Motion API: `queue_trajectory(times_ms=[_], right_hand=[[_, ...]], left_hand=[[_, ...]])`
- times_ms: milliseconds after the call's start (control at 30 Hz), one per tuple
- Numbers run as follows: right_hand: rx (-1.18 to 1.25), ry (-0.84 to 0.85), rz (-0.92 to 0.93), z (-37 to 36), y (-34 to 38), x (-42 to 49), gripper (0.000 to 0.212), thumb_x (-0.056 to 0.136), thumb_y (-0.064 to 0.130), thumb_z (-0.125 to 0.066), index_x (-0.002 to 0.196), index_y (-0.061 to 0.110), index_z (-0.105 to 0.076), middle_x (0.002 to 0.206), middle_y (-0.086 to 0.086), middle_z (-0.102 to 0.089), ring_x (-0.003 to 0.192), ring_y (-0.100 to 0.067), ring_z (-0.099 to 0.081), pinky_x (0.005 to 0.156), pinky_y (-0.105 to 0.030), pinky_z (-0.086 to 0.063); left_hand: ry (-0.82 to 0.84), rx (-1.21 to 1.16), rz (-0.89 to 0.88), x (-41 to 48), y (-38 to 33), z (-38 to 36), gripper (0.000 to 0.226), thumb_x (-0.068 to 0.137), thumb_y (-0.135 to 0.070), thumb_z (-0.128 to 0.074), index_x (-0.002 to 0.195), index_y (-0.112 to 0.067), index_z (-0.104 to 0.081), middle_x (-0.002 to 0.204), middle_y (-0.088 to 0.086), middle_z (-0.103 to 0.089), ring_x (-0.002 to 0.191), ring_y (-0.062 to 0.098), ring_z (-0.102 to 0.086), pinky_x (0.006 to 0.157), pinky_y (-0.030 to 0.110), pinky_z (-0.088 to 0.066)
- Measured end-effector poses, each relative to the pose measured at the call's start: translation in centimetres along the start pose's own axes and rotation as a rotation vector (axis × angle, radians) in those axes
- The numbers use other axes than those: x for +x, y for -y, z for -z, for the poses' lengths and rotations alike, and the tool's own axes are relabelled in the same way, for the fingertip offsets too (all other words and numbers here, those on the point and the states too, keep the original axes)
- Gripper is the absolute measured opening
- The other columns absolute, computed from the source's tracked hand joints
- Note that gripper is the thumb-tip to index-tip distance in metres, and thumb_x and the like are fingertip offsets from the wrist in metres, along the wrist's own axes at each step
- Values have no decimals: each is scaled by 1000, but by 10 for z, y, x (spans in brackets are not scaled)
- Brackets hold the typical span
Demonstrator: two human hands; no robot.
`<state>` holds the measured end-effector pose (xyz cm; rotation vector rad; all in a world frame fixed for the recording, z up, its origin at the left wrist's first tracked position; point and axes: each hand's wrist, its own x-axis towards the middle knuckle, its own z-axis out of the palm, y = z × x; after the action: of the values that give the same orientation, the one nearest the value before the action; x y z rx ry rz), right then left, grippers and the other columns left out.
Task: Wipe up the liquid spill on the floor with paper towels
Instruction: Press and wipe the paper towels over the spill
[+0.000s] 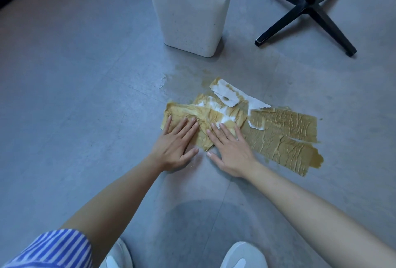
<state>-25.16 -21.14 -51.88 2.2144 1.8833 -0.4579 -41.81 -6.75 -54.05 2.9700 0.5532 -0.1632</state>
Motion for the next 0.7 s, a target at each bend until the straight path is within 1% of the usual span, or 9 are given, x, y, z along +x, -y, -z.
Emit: queue_trajectory(times_ms=[67, 167, 267, 367, 433, 500, 600, 633, 700], right_hand=[[29, -31, -5, 2, 2, -1, 75, 87, 60, 3, 152, 24, 2, 160, 0, 8, 147, -18, 11, 116, -46, 12], [100, -100, -91, 0, 4, -7, 72, 91, 57, -6, 153, 20, 1, 159, -4, 9, 147, -20, 12, 118, -43, 8], [119, -18, -136, -7, -1, -12, 79, 85, 61, 4, 151, 16, 9, 158, -4, 16, 145, -19, 18, 119, -42, 9], [119, -7, -108, -6, -6, -13, 81, 84, 61, 6, 151, 15, 7, 158, -4, 15, 145, -18, 18, 118, -41, 10], [114, -86, -111, -4, -5, -15, 76, 89, 58, -2, 152, 14, 1, 159, -5, 11, 146, -19, 15, 119, -42, 7], [99, -151, -143, -4, -4, -19, 72, 92, 53, -7, 151, 11, -4, 159, -6, 5, 147, -20, 10, 118, -44, 4], [89, -47, -178, -11, -9, -26, 79, 86, 58, 5, 151, 11, 3, 159, -6, 12, 146, -19, 14, 118, -44, 8], [77, -11, -164, -13, -11, -26, 82, 84, 59, 8, 151, 11, 6, 158, -5, 15, 146, -19, 16, 118, -44, 9], [77, -13, -144, -12, -14, -25, 83, 84, 60, 8, 151, 11, 5, 158, -6, 15, 146, -19, 16, 118, -45, 9]], left_hand=[[-34, -5, 20, 0, 4, 3, 75, 91, -59, -23, 153, -16, -19, 160, -1, -13, 148, 19, -8, 117, 49, 8], [-12, -33, 155, -1, 10, 3, 78, 89, -63, -14, 154, -18, -12, 160, -3, -5, 148, 18, -3, 116, 48, 15], [33, -28, 180, -1, 12, 1, 80, 88, -64, -7, 154, -20, -7, 160, -4, -1, 148, 17, 0, 114, 50, 17], [18, -34, 171, 0, 15, 5, 77, 89, -62, -7, 154, -22, -13, 160, -4, -7, 148, 18, -7, 115, 52, 12], [-27, -41, 187, 1, 17, 8, 71, 90, -57, -14, 151, -22, -26, 159, -1, -22, 146, 22, -21, 115, 53, 3], [-121, -44, 274, 7, 17, 11, 64, 91, -50, -25, 144, -18, -39, 151, 5, -38, 137, 26, -38, 112, 52, -8], [-196, -113, 467, 16, 15, 13, 51, 90, -35, -40, 136, -16, -44, 132, 7, -50, 115, 25, -51, 107, 48, -18], [-205, -141, 505, 18, 15, 14, 49, 88, -28, -45, 136, -16, -45, 127, 6, -52, 110, 26, -53, 105, 46, -20], [-234, -184, 541, 22, 15, 15, 50, 84, -17, -51, 134, -15, -46, 121, 7, -52, 104, 26, -54, 102, 43, -22]])
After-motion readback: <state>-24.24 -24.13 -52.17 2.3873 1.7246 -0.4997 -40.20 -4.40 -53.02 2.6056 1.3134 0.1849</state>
